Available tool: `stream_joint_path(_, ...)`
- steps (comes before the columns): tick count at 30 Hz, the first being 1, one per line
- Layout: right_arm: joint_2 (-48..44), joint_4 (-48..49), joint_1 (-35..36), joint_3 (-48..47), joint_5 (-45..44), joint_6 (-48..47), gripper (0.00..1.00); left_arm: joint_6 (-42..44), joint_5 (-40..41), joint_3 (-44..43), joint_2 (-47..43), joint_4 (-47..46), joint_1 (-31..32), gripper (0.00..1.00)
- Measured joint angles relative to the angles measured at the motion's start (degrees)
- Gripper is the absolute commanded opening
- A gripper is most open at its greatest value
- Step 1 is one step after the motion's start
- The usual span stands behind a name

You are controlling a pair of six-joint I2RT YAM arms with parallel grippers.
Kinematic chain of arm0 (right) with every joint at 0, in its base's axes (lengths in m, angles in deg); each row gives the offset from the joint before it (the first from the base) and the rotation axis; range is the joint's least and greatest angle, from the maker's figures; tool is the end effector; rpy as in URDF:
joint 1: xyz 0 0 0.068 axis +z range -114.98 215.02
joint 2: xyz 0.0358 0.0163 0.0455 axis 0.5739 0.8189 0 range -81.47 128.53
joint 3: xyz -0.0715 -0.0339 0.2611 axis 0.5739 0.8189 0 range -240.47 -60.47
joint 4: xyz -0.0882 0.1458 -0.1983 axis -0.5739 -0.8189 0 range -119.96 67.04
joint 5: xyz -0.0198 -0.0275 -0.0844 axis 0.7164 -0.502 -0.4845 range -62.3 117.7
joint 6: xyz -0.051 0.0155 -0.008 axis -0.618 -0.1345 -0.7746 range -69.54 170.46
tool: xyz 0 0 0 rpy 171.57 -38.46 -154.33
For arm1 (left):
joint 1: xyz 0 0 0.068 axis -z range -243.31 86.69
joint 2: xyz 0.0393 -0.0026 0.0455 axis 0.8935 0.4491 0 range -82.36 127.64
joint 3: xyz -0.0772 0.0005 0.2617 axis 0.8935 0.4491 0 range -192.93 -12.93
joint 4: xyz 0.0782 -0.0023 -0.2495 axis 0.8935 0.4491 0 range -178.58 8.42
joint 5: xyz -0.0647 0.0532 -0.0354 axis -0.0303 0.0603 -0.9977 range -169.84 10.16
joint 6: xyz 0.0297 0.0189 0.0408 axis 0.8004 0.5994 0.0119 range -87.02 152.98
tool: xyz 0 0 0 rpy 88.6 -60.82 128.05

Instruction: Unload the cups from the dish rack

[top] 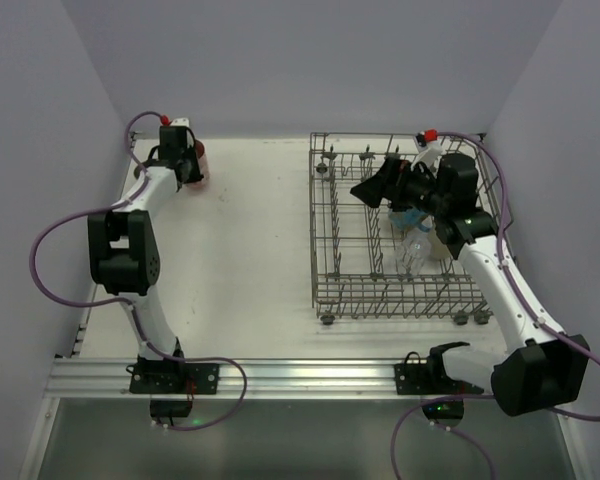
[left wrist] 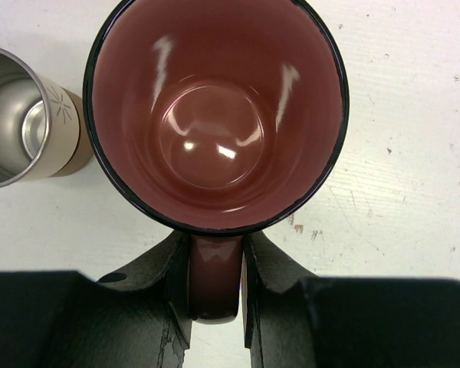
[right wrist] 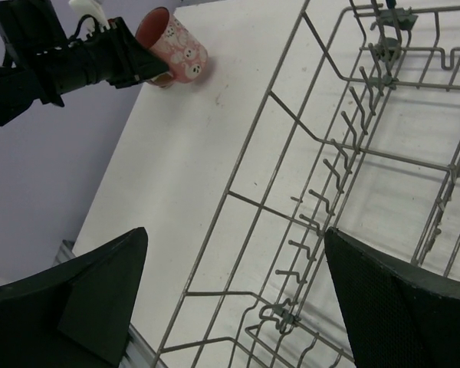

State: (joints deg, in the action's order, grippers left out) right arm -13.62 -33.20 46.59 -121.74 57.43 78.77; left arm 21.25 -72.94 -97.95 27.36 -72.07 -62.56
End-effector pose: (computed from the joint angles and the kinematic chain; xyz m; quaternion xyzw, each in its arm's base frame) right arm 0.2622 0.0717 0.3593 -0.0383 0.7900 0.3902 0.4714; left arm 0.4390 -0.0014 0.2422 -0.1117 0.9025 0.0096 0.4158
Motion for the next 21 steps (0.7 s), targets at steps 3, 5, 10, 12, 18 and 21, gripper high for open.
stream_joint_path(3, 1.4, -2.6, 0.0, -1.0, -1.6, -1.0, 0.99, 0.3, 0.1, -0.7, 1.9, -0.2, -0.3, 0.00)
stream_joint_path(5, 2.7, -4.6, 0.1, -2.2, -3.3, -1.7, 0.99, 0.3, 0.2, -1.1, 3.6, -0.2, -0.7, 0.00)
stream_joint_path(10, 3.5, -8.0, 0.2, -3.8, -8.0, -3.2, 0.99, -1.2, 0.0, -1.6, 4.7, -0.1, -2.7, 0.00)
stream_joint_path(12, 3.7, -9.1, 0.2, -4.3, -9.4, -3.5, 0.99, -1.5, 0.1, -1.7, 4.8, -0.1, -3.7, 0.00)
stream_joint_path(18, 5.1, -11.0, 0.2, -6.4, -11.8, -3.8, 0.99, -2.8, -0.1, -2.4, 5.6, -0.1, -5.0, 0.10)
stream_joint_path(21, 5.6, -11.9, 0.2, -7.5, -12.3, -3.9, 0.99, -3.4, -0.4, -2.4, 5.6, -0.1, -5.0, 0.34)
